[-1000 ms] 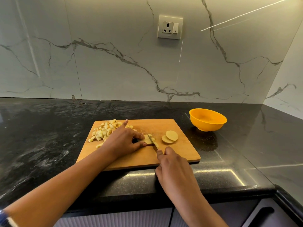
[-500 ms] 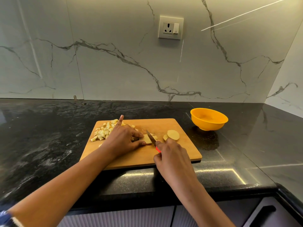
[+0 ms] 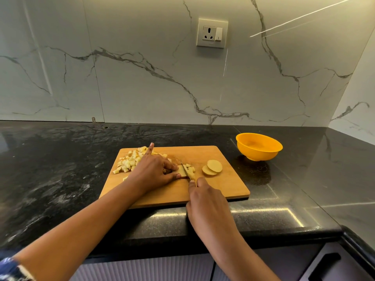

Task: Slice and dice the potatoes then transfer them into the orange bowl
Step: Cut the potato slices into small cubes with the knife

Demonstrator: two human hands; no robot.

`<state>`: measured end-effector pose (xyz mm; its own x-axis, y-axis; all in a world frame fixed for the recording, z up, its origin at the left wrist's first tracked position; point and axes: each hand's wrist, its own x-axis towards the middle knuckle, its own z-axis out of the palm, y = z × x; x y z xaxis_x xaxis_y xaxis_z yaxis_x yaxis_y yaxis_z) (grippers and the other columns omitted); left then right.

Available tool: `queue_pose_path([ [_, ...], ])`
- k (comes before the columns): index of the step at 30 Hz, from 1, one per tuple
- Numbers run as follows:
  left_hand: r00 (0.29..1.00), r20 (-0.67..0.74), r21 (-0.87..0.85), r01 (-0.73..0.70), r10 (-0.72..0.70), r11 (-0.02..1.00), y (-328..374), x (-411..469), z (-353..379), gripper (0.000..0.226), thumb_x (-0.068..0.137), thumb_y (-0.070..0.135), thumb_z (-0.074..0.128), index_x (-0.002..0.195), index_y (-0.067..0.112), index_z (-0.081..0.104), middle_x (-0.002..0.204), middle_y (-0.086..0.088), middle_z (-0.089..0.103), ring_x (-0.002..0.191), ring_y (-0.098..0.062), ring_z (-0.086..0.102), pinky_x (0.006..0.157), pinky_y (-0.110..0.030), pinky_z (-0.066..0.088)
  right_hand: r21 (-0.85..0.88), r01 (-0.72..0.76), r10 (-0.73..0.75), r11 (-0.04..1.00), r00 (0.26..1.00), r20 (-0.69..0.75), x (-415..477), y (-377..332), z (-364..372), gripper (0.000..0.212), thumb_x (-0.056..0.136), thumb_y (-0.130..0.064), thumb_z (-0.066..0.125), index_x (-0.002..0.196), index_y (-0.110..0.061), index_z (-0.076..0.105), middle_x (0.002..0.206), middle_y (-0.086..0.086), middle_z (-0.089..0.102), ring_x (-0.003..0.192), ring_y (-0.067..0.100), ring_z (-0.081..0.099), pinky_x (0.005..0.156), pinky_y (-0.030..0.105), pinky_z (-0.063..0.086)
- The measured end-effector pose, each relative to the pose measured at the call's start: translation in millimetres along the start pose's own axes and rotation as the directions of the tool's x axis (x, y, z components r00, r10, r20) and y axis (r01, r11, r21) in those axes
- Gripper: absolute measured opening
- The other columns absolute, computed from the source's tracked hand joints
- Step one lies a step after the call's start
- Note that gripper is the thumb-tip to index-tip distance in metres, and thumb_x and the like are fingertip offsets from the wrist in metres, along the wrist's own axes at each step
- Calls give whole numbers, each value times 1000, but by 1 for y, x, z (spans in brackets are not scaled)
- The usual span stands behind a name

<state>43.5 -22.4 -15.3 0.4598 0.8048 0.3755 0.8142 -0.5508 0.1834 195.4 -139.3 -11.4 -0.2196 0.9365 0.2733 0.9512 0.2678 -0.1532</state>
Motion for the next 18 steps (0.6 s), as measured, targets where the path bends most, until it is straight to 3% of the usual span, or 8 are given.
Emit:
queue_pose_path([
  [10,999,-45,-33,27,-29,999,-1,-2,-2,38,84,49,61,113,24,67,115,9,66,115,-2,53,110,-28,-16,112,-73,82,991,993,-81,8,10,-6,48,100,-30,42,146,-22,36,127,-1,46,110,13,52,86,23,41],
  [18,998,-54,-33,23,-25,999,-2,-1,-2,35,83,47,62,109,25,69,109,11,69,108,-1,56,108,-25,-17,72,-56,57,996,998,-21,10,-9,-3,33,101,-22,43,132,-14,49,126,5,46,98,14,56,72,22,40],
])
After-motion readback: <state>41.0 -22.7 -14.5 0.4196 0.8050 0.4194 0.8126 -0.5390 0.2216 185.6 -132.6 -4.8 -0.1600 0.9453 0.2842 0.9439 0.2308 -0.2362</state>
